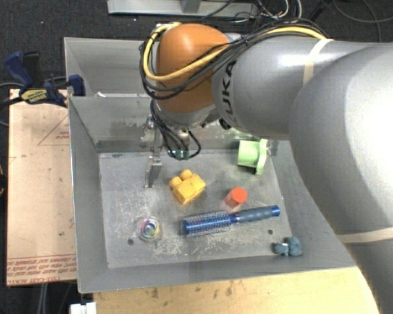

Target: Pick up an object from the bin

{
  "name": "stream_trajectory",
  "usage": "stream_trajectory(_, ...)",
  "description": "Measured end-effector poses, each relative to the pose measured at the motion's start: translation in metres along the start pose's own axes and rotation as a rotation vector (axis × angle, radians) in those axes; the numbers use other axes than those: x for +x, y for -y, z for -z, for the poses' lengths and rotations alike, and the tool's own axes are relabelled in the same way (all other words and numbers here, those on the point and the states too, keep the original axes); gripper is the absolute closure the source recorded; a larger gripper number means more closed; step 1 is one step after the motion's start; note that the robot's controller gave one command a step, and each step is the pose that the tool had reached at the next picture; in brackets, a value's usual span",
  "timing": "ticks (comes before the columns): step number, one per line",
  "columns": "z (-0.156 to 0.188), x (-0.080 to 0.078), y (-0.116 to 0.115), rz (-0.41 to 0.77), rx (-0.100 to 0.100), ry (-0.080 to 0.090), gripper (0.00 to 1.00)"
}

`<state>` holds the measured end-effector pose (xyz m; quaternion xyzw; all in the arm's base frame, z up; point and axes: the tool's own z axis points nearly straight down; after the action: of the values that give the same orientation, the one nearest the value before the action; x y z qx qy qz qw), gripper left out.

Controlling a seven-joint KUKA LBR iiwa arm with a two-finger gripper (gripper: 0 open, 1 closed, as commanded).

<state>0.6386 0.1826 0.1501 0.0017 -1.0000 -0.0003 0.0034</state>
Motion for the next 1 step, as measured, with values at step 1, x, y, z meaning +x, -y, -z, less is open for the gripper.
stream_trajectory(1, -0.0731, 0.0600, 0.1027, 0.272, -0.007, 0.025, 0.00)
